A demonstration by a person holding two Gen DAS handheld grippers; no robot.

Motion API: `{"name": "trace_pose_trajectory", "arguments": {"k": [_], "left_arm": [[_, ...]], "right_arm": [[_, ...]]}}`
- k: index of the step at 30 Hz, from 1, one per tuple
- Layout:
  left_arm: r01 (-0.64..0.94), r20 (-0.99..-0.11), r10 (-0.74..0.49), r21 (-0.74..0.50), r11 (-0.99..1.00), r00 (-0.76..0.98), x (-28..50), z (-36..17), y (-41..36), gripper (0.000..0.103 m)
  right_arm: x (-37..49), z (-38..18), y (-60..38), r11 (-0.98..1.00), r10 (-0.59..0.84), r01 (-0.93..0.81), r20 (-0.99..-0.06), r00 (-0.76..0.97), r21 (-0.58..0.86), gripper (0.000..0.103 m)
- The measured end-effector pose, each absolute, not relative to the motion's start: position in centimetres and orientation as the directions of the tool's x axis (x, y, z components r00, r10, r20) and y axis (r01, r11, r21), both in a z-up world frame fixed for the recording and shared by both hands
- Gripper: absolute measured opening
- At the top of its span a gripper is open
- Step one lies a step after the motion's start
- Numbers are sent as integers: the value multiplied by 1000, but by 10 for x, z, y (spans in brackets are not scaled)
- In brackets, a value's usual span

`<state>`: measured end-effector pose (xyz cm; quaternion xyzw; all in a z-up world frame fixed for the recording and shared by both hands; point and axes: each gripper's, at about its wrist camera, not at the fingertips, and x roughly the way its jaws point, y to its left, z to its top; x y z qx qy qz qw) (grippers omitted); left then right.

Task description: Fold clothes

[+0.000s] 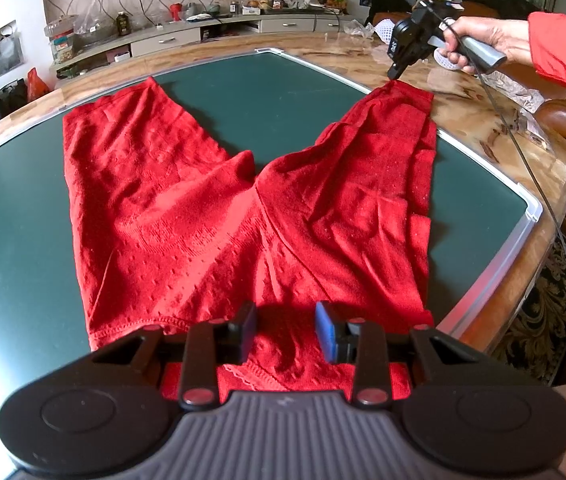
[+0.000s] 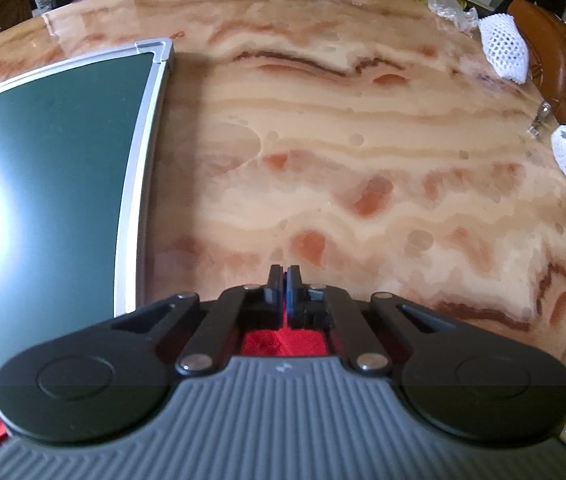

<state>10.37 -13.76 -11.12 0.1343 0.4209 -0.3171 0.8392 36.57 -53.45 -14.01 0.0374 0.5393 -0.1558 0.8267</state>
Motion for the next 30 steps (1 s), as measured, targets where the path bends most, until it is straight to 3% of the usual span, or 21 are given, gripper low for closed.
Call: {"name": "trace_pose_trajectory", "arguments": {"k": [2, 5, 7, 12, 17, 30], "left_arm": [[645, -792, -419, -41, 763, 445, 103, -111, -138, 38], [646, -791, -420, -42, 762, 444, 104, -111, -138, 38], [647, -791, -421, -42, 762, 445, 104, -111, -138, 38], [648, -790, -420, -39, 761, 446, 103, -112, -138, 38], [645, -795, -412, -35, 763, 445, 104, -111, -140, 38], [653, -793, -428, -51, 756, 434, 99, -105, -148, 40]], "right_arm": [[367, -144, -535, 944, -226, 312, -902, 369, -108, 5], [362, -141, -539, 930, -244, 352, -889, 387, -102, 16], [350, -132, -544, 921, -214, 388, -882, 420, -38, 18], [287, -109, -514, 898, 99, 324, -855, 509, 297, 18], [221, -115, -435, 857, 301, 253, -834, 463, 449, 18], [204, -148, -411, 721, 250, 517, -869, 426, 461, 18]]}}
